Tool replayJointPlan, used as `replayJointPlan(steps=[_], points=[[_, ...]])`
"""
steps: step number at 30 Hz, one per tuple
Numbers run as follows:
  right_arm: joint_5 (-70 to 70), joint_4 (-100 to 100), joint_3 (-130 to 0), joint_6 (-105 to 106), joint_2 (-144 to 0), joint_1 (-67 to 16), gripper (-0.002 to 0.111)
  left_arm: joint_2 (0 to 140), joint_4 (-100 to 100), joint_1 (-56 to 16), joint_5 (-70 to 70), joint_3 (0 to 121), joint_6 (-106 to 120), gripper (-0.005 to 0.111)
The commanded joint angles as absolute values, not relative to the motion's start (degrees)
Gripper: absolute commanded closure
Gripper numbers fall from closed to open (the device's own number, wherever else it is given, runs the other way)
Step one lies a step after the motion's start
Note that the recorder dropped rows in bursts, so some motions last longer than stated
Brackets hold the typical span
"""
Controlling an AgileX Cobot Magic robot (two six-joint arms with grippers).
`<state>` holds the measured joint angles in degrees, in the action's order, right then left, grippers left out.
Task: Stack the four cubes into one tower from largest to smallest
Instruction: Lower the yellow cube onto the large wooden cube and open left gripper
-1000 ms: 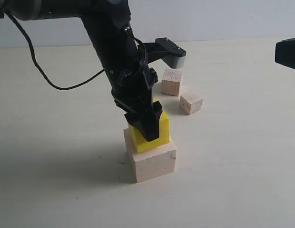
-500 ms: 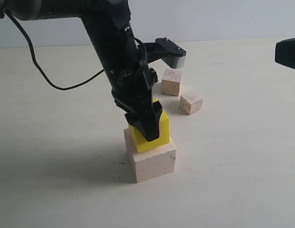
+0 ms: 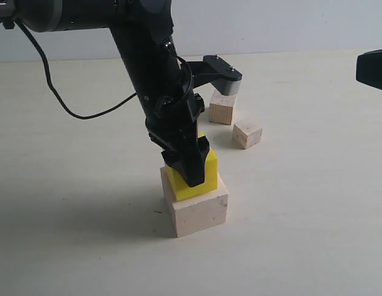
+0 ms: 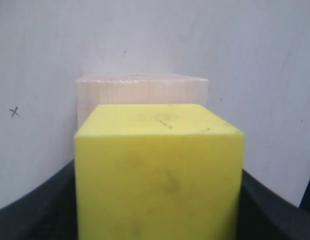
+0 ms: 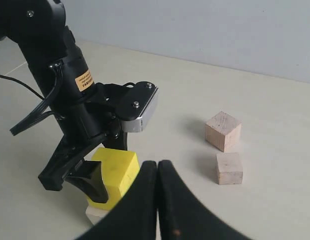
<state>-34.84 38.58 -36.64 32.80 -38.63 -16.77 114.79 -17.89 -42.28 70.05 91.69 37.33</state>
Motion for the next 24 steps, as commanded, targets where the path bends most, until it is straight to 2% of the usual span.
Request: replayJointPlan(steps=[1,5,8,11,24], points=[[-34.66,38.39,-36.98,33.19,-38.75,-16.99,0.108,114.72,-17.92,-42.40,69.96,91.54,36.78,0.097],[-34.66,38.39,-36.98,33.19,-38.75,-16.99,0.108,114.72,-18.36,-42.40,69.96,91.54,34.81,0.070],[-34.66,38.39,-36.98,33.19,-38.75,-16.99,0.108,114.72,-18.36,-42.40,69.96,91.54,33.79,0.044],[-34.66,38.39,-36.98,33.19,-38.75,-16.99,0.108,114.72,-18.25,-42.40,69.96,91.54,33.67,0.029],[-34.66,38.39,-36.98,33.19,-38.75,-16.99,0.108,113.37,-18.89,-42.96,69.96,91.54,33.66,0.028]])
